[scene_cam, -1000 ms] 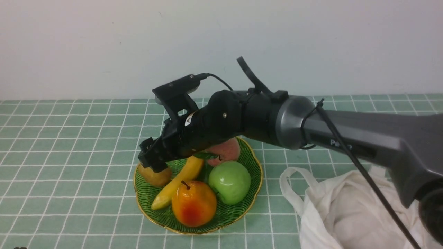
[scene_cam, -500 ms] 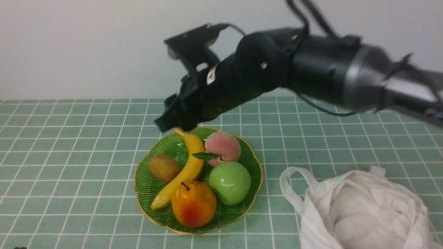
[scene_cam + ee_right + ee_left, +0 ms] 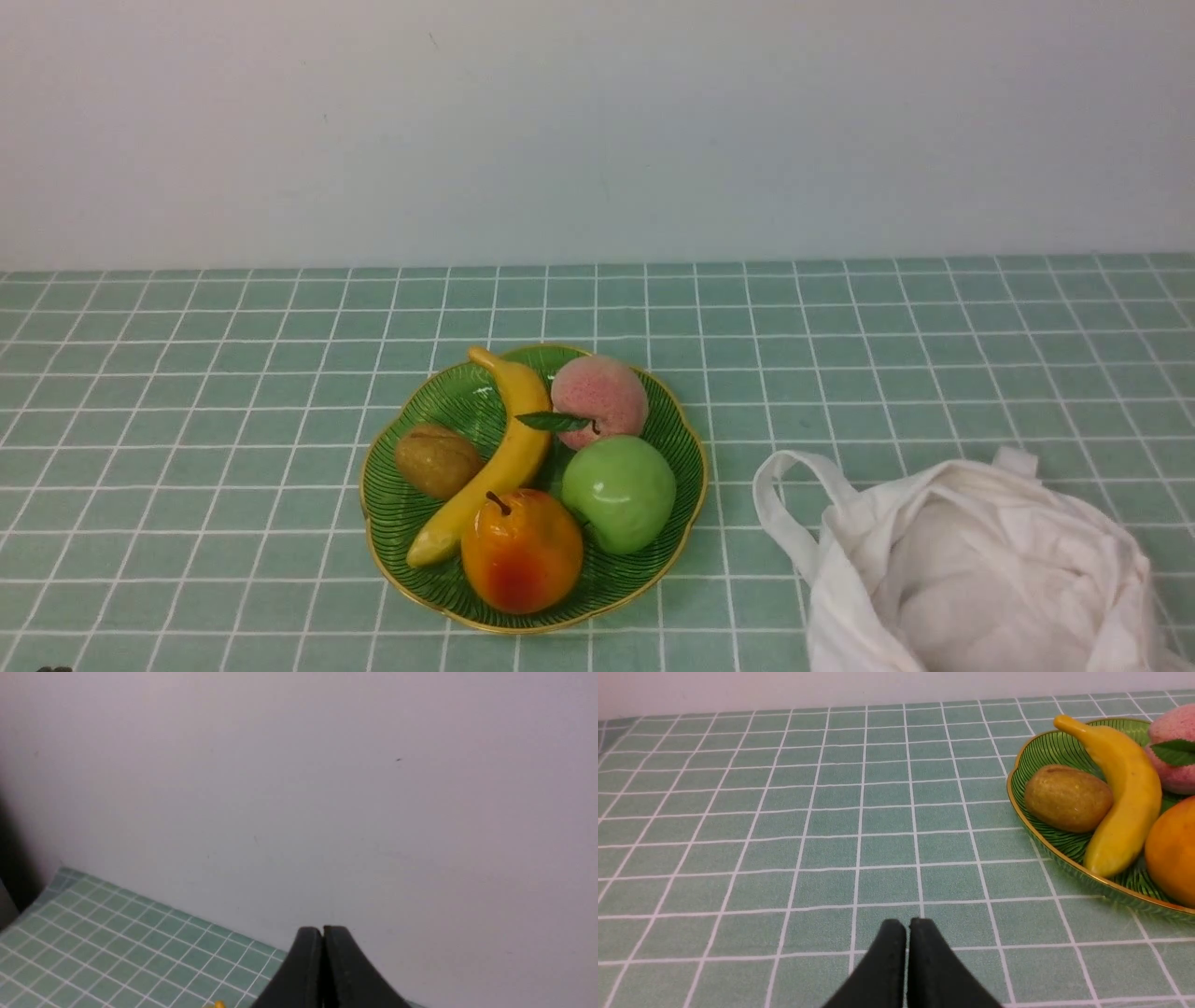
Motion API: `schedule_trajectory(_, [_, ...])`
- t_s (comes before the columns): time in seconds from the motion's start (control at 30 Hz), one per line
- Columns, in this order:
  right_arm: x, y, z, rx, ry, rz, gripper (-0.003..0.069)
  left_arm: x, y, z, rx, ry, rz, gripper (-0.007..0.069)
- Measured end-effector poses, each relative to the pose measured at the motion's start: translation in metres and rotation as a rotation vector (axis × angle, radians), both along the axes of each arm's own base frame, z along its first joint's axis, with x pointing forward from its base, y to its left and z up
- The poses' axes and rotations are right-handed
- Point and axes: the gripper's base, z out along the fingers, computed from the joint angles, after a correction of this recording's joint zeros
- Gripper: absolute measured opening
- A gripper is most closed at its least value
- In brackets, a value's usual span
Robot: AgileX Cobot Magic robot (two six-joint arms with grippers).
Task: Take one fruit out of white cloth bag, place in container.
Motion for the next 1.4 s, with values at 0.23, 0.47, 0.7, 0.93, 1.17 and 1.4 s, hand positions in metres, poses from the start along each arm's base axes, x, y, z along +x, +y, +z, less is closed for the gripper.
schedule_trajectory(0.23, [-0.069,-0.059,-0.062,0.130,-0.135,-0.006,-0.0011,0.000,0.000,0.000,0.000,0.000,0.000,-0.0008])
schedule_trajectory(0.47, [-0.114,-0.087,-0.131,0.331,-0.286,0.095,-0.0011,0.000,0.000,0.000,0.000,0.000,0.000,-0.0008])
schedule_trajectory(0.7, [-0.128,-0.095,-0.173,0.402,-0.307,0.128,-0.0011,0.000,0.000,0.000,0.000,0.000,0.000,-0.0008])
schedule_trajectory(0.93, [-0.121,-0.087,-0.191,0.406,-0.230,0.142,-0.0011,0.000,0.000,0.000,0.000,0.000,0.000,-0.0008])
schedule_trajectory(1.17, [-0.116,-0.082,-0.201,0.395,-0.201,0.150,-0.0011,0.000,0.000,0.000,0.000,0.000,0.000,-0.0008])
schedule_trajectory(1.4, [-0.111,-0.070,-0.216,0.295,-0.261,0.211,-0.0011,0.000,0.000,0.000,0.000,0.000,0.000,-0.0008])
